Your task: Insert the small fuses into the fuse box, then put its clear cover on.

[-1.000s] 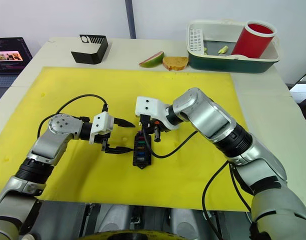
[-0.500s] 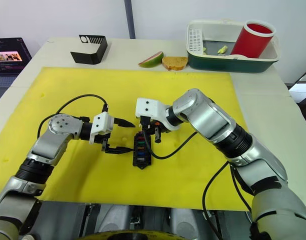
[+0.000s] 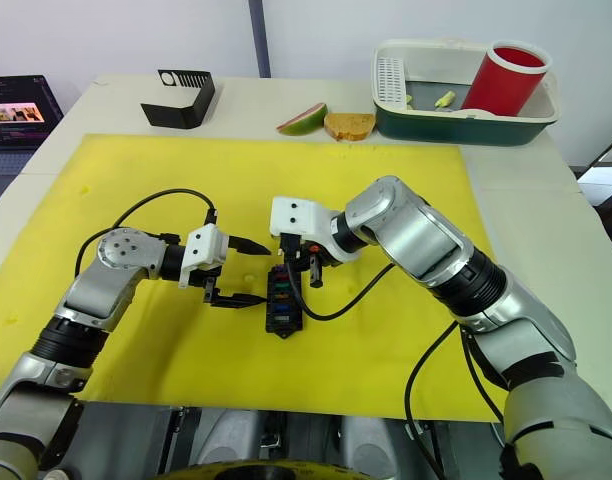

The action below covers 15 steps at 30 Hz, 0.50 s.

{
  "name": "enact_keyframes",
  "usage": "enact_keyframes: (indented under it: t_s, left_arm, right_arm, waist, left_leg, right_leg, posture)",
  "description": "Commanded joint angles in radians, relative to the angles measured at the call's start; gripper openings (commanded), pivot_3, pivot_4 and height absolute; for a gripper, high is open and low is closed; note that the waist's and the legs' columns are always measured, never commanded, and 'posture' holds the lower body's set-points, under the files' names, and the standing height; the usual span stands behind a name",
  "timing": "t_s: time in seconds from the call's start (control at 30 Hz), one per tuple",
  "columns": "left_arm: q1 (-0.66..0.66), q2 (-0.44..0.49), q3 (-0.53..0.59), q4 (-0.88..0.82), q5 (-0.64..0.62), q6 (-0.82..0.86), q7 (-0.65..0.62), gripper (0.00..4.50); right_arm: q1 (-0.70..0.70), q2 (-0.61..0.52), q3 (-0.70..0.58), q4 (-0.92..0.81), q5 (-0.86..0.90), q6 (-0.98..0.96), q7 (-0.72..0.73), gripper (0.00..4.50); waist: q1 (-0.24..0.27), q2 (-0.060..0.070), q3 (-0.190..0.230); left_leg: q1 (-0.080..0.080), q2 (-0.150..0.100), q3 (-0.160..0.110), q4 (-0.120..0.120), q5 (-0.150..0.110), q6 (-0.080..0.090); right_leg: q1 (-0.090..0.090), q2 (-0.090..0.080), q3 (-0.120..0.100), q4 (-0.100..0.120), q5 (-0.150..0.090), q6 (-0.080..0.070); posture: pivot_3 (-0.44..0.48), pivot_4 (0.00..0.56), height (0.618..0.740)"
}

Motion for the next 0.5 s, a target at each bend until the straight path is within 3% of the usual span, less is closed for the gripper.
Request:
enact_keyframes:
  t_s: [0.03,0.5]
  left_arm:
    - [-0.005,-0.001,0.002,-0.029,0.003,-0.014,0.005,4.48]
    - [0.003,-0.004,0.001,-0.042,0.005,-0.008,0.015,4.48]
  right_arm:
    - [-0.031,-0.013,-0.021,-0.026,-0.003,-0.023,0.007,0.0]
    - [-0.027,-0.013,0.019,0.025,-0.053,-0.075,0.017,0.0]
  waist:
    - [0.0,0.0,0.0]
    - [0.0,0.0,0.0]
  left_leg:
    - [0.0,0.0,0.0,0.0,0.0,0.0]
    - [0.0,0.0,0.0,0.0,0.0,0.0]
  right_leg:
    - [0.0,0.0,0.0,0.0,0.0,0.0]
    - [0.0,0.0,0.0,0.0,0.0,0.0]
  posture:
    - [0.0,0.15,0.74]
    - [0.0,0.15,0.74]
